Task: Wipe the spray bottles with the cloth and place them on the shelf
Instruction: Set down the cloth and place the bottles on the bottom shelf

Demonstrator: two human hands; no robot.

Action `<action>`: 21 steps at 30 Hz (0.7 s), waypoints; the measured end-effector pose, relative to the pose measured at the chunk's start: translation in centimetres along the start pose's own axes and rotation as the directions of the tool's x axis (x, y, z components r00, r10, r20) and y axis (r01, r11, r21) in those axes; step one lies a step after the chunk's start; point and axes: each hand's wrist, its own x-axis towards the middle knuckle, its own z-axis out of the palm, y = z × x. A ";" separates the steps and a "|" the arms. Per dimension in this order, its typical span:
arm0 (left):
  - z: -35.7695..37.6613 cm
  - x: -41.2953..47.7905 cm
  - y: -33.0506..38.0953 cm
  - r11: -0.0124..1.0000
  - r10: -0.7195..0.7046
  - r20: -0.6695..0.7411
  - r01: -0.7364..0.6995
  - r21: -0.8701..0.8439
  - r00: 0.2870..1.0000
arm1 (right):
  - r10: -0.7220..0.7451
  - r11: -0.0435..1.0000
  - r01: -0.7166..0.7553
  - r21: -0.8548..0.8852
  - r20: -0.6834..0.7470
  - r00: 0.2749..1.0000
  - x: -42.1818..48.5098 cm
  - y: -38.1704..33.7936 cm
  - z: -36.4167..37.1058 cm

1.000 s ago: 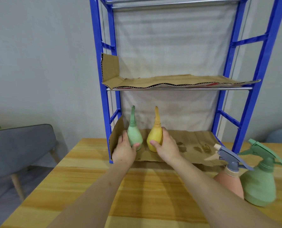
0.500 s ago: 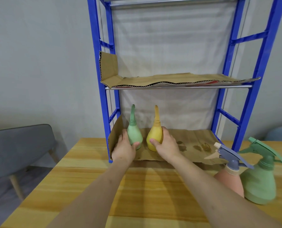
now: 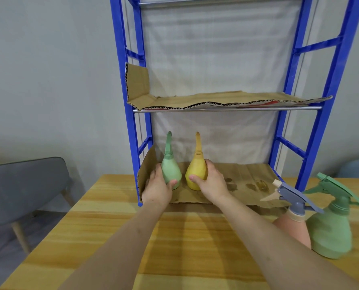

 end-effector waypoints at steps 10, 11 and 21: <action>0.3 -0.1 0.5 1.000 -0.006 -0.018 0.006 0.007 1.000 | -0.017 1.000 0.018 -0.022 0.052 0.999 0.2 -0.1 -0.6; 0.4 -0.1 0.5 1.000 -0.007 -0.022 0.007 -0.007 1.000 | -0.014 1.000 0.016 -0.026 0.054 0.998 0.1 -0.1 -0.6; -0.6 -1.5 1.8 0.997 -0.001 0.007 0.002 -0.079 1.000 | 0.098 0.995 -0.097 -0.030 0.027 0.995 -1.4 -1.4 -1.7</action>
